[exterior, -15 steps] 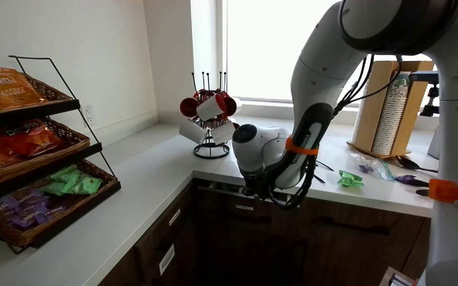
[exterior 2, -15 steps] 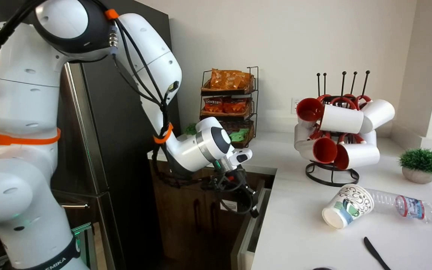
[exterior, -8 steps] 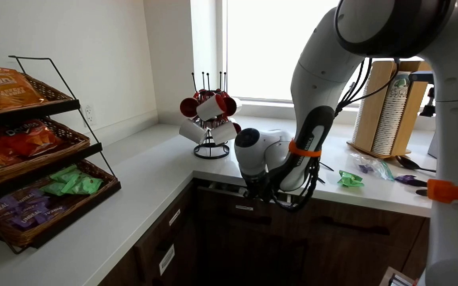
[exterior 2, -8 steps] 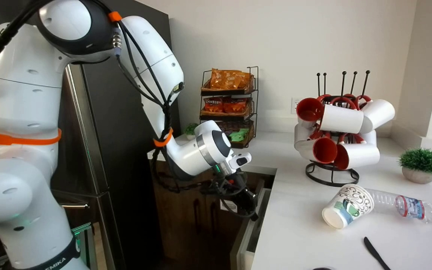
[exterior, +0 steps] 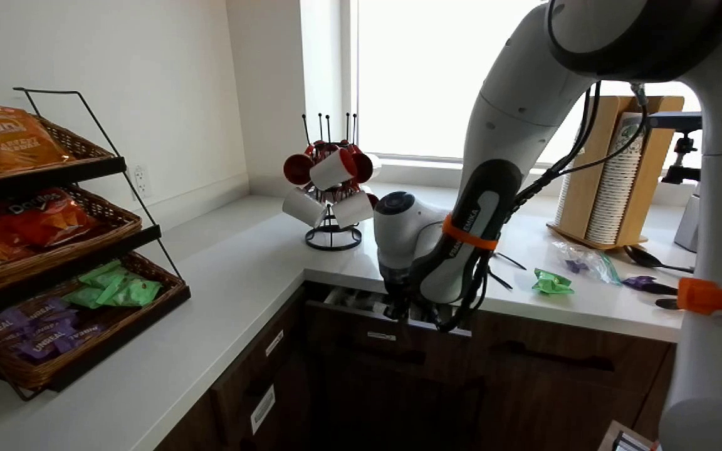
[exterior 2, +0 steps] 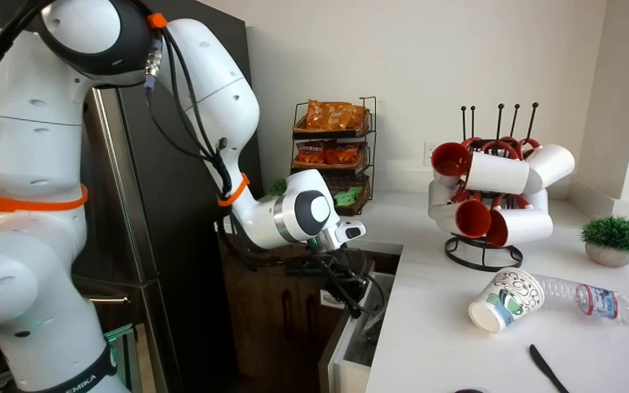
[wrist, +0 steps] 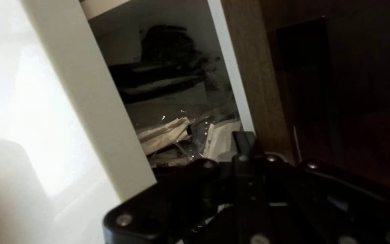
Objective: Open the top drawer
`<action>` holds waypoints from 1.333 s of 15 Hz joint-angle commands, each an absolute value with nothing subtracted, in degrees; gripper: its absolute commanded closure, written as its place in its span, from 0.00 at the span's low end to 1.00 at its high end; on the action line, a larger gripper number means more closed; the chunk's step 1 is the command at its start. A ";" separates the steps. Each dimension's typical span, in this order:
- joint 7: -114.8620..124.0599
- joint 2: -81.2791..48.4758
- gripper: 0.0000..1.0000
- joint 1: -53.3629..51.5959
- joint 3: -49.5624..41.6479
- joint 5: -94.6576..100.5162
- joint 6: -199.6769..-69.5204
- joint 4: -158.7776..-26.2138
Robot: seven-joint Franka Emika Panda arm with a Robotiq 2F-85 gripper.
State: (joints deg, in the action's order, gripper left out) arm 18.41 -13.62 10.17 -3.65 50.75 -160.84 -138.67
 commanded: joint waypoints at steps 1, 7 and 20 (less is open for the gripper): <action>2.63 -9.85 1.00 13.49 1.55 37.22 -163.82 -146.23; -23.39 -7.54 1.00 21.82 15.61 12.10 -162.11 -151.12; -49.90 1.27 1.00 9.48 9.82 -17.35 -140.12 -151.81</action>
State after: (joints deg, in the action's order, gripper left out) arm -48.77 -4.71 14.73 11.81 -14.34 -148.45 -148.08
